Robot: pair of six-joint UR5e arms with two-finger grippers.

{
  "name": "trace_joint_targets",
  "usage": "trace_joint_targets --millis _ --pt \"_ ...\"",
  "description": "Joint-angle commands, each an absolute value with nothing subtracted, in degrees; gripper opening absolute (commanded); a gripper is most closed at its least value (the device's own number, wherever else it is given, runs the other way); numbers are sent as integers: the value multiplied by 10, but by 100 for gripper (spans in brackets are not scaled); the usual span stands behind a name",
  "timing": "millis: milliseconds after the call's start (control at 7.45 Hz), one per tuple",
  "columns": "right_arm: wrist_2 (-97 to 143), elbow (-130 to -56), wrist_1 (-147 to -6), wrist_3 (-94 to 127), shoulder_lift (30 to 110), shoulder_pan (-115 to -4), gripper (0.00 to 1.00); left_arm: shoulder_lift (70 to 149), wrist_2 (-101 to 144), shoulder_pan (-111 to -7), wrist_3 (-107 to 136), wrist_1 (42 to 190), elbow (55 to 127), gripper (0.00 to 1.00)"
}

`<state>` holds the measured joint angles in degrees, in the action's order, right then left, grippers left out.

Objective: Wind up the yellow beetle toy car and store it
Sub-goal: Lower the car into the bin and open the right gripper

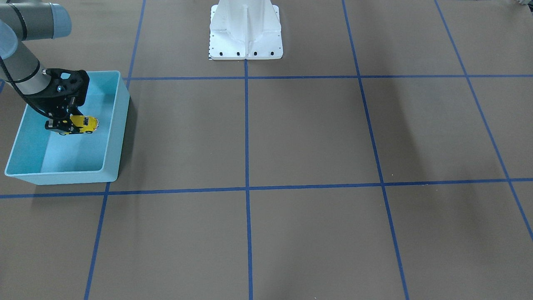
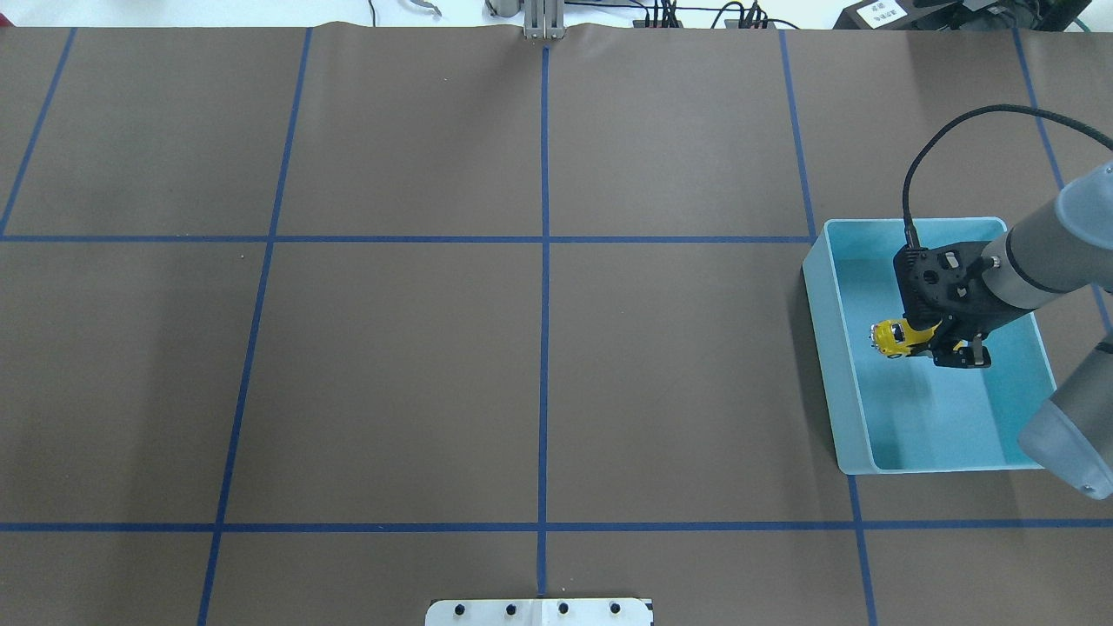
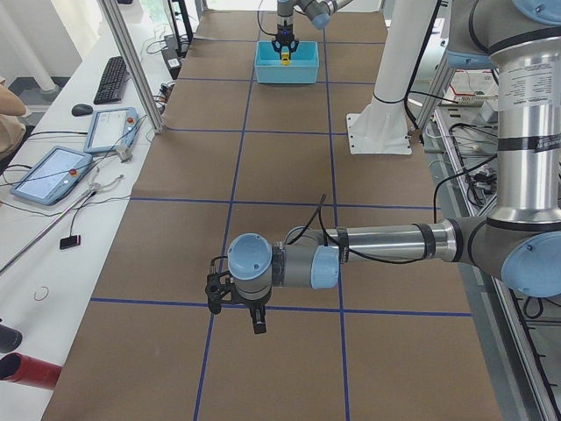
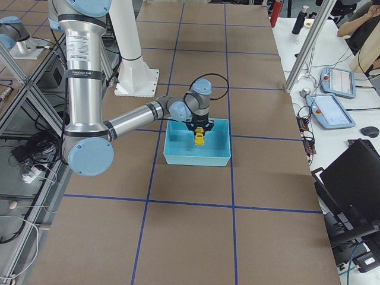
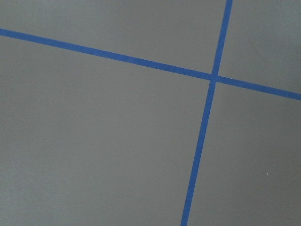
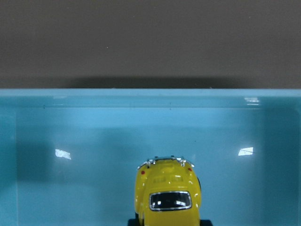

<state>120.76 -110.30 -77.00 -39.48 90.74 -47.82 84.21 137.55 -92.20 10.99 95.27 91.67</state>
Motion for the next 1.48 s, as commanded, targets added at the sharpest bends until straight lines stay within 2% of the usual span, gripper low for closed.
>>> trace_joint_targets --millis 0,268,402,537,939,1341 --pt "1193 -1089 -752 -379 918 -450 0 843 1375 -922 110 953 917 100" --pt "1192 -1088 -752 -377 925 -444 0 843 1375 -922 110 953 917 100" --pt "1192 -1088 -751 -372 928 -444 54 843 1375 -922 110 953 917 100" --pt "1194 -1088 -734 -372 933 -444 99 843 1375 -922 110 953 917 100" --pt "1205 -1130 -707 -343 952 -455 100 843 1375 -922 110 953 917 100" --pt "1272 -1191 -734 -195 952 -564 100 845 1375 -921 110 953 917 100"
